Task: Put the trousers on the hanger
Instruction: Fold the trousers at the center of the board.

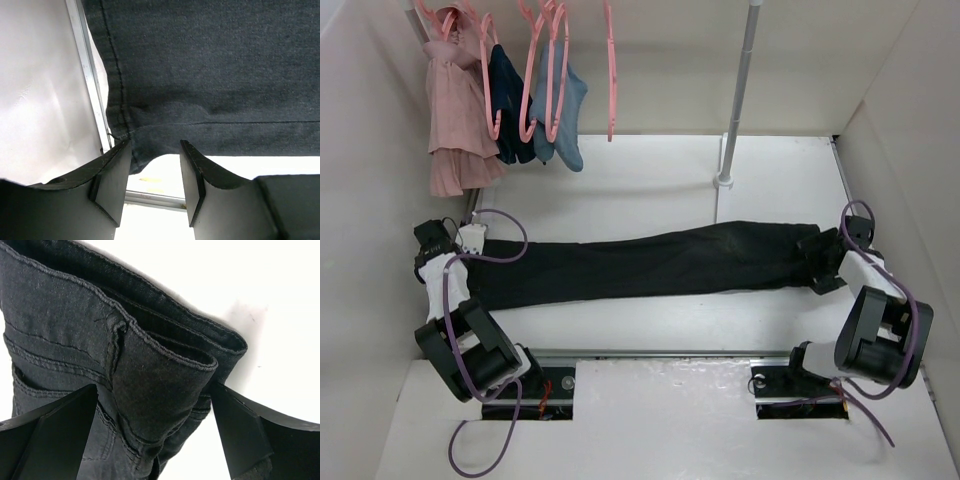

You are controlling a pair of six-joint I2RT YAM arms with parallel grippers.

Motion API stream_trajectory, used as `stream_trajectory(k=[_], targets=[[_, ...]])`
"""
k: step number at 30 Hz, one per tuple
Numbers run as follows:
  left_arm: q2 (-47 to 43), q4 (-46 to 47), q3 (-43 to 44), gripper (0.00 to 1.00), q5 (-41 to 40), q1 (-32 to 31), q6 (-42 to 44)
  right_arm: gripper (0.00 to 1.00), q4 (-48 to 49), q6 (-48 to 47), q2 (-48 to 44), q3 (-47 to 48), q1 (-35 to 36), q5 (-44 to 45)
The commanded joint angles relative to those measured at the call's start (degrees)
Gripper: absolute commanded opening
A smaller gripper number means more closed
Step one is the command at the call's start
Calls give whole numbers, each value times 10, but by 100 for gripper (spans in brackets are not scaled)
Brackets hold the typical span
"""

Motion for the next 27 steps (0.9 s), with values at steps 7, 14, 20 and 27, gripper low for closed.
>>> stream_trajectory(k=[7,14,20,27], targets=[[-6,-19,34,40,16,0,-6,100,-148,-23,-48,92,38,124],[-6,-14,34,40,21,0,-11,100,-178,-9,-71,85,43,124],[-6,-14,29,40,16,0,-6,100,-91,55,-47,-21,38,55],[-6,-14,29,40,10,0,-6,100,-22,42,89,-4,38,42]])
